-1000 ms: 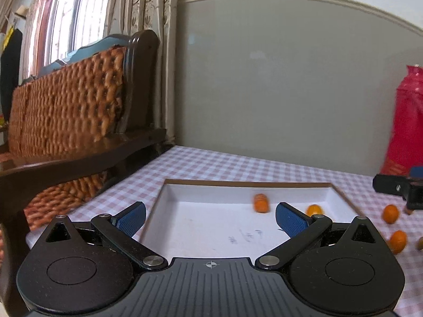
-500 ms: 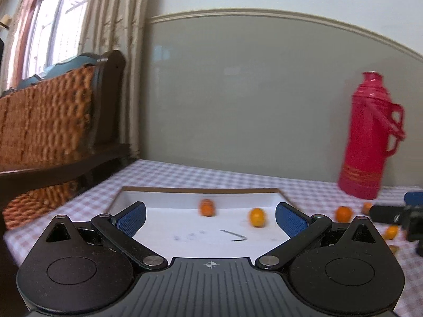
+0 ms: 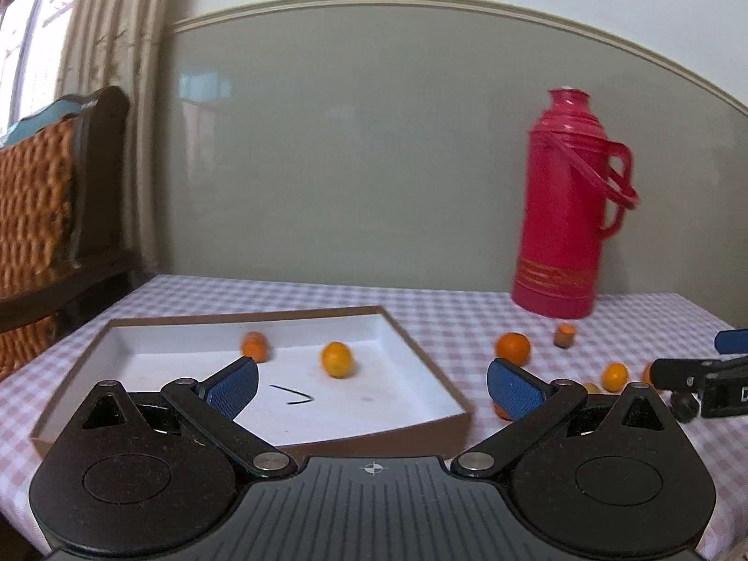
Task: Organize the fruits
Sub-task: 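Move both open tools back toward the remaining fruits on the table, then grasp the brown fruit with the left tool while the right tool grasps the dark fruit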
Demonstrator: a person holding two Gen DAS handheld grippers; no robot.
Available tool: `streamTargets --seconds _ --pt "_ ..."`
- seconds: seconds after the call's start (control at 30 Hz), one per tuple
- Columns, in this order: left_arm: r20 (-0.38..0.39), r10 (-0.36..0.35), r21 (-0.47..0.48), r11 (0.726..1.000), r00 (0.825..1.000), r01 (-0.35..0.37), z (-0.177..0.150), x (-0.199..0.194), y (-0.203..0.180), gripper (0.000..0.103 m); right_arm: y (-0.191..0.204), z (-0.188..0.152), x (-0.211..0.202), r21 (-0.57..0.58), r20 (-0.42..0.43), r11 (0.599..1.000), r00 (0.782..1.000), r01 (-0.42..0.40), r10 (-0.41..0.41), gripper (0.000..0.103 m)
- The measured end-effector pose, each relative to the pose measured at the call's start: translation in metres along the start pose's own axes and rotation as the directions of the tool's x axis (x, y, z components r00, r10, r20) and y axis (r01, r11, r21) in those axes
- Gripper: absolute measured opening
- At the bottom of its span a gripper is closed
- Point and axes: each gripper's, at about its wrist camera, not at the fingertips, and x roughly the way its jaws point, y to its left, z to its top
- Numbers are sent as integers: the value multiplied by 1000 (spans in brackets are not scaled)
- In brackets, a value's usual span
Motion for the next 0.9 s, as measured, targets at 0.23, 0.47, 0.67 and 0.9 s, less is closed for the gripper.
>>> streamTargets --seconds 0.23,0.47,0.67,0.9 --pt "-31 -70 35 997 997 71 -3 11 -33 103 -38 -13 -3 24 -25 997 997 79 -78 82" --pt "-72 -153 81 984 986 159 -11 26 -77 103 -67 -28 -1 29 -58 989 988 142 -140 80" --pt "-125 -205 117 969 971 219 -16 42 -111 103 -85 -41 8 29 -110 989 984 148 -144 69" --pt "-184 -230 142 956 956 257 -27 59 -145 89 -90 -44 26 22 -145 993 983 117 -113 60"
